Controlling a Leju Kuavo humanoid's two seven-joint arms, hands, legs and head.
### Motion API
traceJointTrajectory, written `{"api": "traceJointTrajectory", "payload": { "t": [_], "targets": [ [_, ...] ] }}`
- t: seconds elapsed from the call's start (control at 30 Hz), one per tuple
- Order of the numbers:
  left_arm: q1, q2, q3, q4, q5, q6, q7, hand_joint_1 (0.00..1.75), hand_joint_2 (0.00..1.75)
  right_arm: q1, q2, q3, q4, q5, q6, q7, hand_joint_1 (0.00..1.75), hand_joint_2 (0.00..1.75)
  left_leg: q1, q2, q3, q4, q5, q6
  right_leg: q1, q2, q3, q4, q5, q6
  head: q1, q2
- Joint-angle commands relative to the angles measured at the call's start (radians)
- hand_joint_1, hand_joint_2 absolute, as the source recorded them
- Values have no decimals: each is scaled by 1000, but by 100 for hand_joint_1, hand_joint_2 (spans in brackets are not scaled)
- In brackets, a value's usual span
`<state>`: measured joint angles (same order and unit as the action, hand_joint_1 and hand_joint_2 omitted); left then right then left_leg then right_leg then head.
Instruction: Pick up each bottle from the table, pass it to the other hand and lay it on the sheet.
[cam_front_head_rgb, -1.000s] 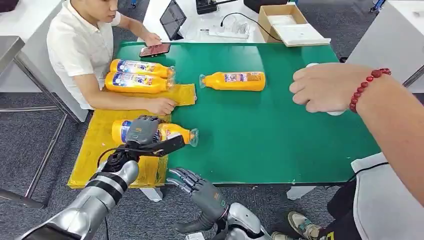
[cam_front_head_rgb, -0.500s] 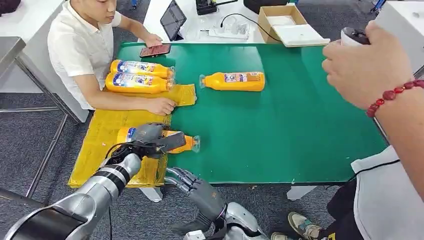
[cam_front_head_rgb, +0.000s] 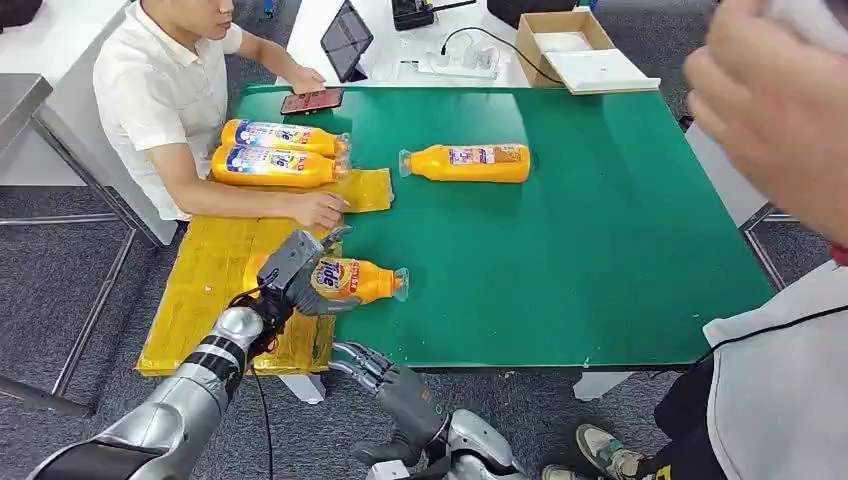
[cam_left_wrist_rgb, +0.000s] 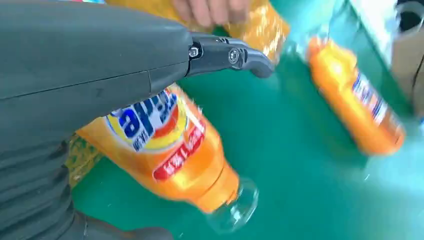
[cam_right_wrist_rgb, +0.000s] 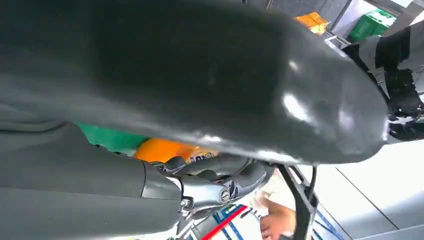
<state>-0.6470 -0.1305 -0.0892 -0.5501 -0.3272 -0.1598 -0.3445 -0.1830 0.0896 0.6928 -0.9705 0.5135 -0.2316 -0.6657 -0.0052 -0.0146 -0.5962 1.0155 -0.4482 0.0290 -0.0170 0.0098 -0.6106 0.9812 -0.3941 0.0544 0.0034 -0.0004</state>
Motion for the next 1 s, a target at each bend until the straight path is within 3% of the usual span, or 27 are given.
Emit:
{"api": "traceJointTrajectory", "payload": {
  "t": [0.03, 0.1, 0.13, 0.17, 0.23, 0.27, 0.3, 0.4, 0.5, 0.63, 0.7, 0.8, 0.93, 1.0],
  "targets": [
    [56, 49, 26, -230, 172, 212, -34, 0, 175, -20, -7, 19, 85, -12, -15, -23, 0, 0, 1, 2, 2, 0, -1, -2, 2, 1, 2, 0, -1, -2, 0, 0],
    [117, 34, 47, -371, 256, 237, -78, 0, 175, -8, -10, 17, 76, -11, -22, -23, 0, 0, 1, 3, 4, -1, -2, -2, 2, 2, 3, -1, -1, -3, 0, 0],
    [163, 18, 64, -466, 346, 200, -98, 0, 0, 0, -12, 14, 63, -13, -30, -30, 0, 0, 1, 3, 3, -1, -2, -2, 1, 1, 3, -1, -1, -2, 0, 0],
    [212, -3, 74, -564, 422, 191, -95, 0, 175, 12, -13, 8, 39, -20, -48, -32, 0, 0, 1, 3, 2, -1, -1, -1, 1, 2, 1, -1, -1, -1, 0, 0],
    [344, -49, 71, -790, 671, 131, -41, 0, 175, 65, -25, -18, -90, -103, -109, -32, 0, 0, 1, 2, 2, 0, -2, -1, 1, 1, 2, -1, -2, -2, 0, 0],
    [409, -66, 65, -885, 753, 148, -29, 0, 175, 104, -11, -70, -143, -151, -170, -32, 0, 175, 0, 2, 1, -1, -2, -1, 0, 1, 1, -1, -2, -1, 0, 0],
    [501, -72, 55, -1001, 812, 162, -24, 0, 175, 146, -9, -116, -226, -181, -166, -15, 0, 175, 0, 2, 3, 0, -3, -1, 1, 0, 2, -1, -3, -2, 0, 0],
    [546, -56, 34, -1054, 829, 175, -22, 0, 175, 168, -28, -122, -291, -173, -144, 19, 0, 175, 0, 5, 4, 0, -6, -2, 0, 4, 2, -1, -4, -2, 0, 0],
    [644, -84, 57, -1132, 892, 175, -39, 0, 175, 233, -12, -246, -411, -246, -216, 10, 0, 175, 1, 4, 1, 1, -6, -2, 1, 1, 0, -1, -4, -3, 0, 0],
    [800, -61, 2, -1202, 793, 191, -89, 0, 175, 328, -28, -413, -602, -271, -251, 18, 0, 175, 0, 4, 1, 0, -6, -1, 0, 1, -1, -1, -4, -2, 0, 0],
    [804, -63, 0, -1200, 791, 191, -95, 0, 175, 331, -32, -422, -604, -272, -243, 19, 0, 175, -1, 3, 3, -1, -7, -1, 0, 1, 1, -2, -5, -2, 0, 0],
    [807, -50, -29, -1200, 651, 264, -175, 0, 175, 315, -56, -482, -531, -82, -362, 39, 0, 175, 0, 1, -2, 0, -5, -1, 1, -1, -3, -3, -3, -2, 0, 0],
    [824, -38, -61, -1221, 598, 300, -200, 0, 175, 286, -81, -550, -466, -43, -345, 39, 0, 175, 0, 2, 2, -1, -5, -1, 1, -1, 2, -4, -3, -3, 0, 0],
    [826, -31, -82, -1223, 523, 360, -223, 0, 175, 246, -124, -568, -411, 87, -346, 131, 0, 175, 0, 1, 2, -1, -5, -1, 1, -2, 2, -4, -4, -3, 0, 0]
  ]
}}
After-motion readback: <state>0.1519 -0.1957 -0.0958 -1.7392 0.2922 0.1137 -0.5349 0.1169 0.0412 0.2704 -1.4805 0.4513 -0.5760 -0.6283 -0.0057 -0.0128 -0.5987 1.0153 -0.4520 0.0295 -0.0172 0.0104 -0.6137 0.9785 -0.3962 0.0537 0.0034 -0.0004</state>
